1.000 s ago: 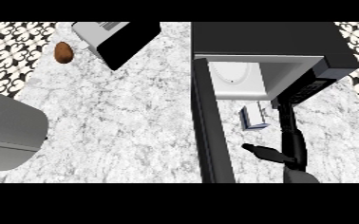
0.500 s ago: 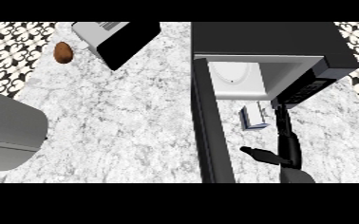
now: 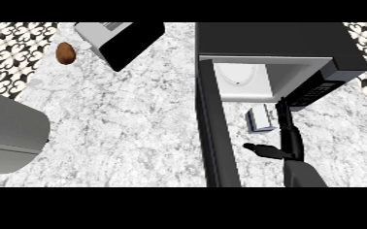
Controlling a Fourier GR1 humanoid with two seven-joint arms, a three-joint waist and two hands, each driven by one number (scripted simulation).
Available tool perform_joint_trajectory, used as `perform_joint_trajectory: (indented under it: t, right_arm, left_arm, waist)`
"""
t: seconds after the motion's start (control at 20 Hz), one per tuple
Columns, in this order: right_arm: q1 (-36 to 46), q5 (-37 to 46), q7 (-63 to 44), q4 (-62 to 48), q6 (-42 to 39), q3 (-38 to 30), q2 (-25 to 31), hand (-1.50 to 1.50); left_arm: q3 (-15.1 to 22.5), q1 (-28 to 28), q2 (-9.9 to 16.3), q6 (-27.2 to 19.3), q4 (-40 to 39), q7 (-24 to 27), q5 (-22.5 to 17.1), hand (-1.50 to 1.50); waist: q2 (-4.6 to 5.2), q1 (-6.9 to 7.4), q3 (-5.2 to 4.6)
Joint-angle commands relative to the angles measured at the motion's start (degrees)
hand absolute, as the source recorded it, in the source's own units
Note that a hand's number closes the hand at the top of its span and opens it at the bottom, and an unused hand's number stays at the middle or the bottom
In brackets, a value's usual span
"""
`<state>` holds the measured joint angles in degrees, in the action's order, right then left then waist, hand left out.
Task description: Pick up the milk, place it into the microwave and close the microwave
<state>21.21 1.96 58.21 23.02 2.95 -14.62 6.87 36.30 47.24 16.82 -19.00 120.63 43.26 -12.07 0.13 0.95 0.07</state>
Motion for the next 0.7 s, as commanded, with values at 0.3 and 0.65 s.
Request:
perform_joint_trajectory:
  t: [0.3, 0.65]
  right_arm:
    - [4.49, -0.8, 4.07, -8.16, -0.76, -1.83, 0.49, -1.5]
    - [8.17, 1.64, 3.97, -8.15, 10.25, -1.96, 1.86, 1.5]
  left_arm:
    - [1.0, -0.05, 1.57, -2.16, 0.39, 1.18, -0.39, -1.5]
    - [1.56, -0.99, 1.62, -0.52, -1.98, 3.16, -1.1, -1.5]
  waist:
    - [0.1, 0.12, 0.03]
    - [0.37, 1.21, 0.07]
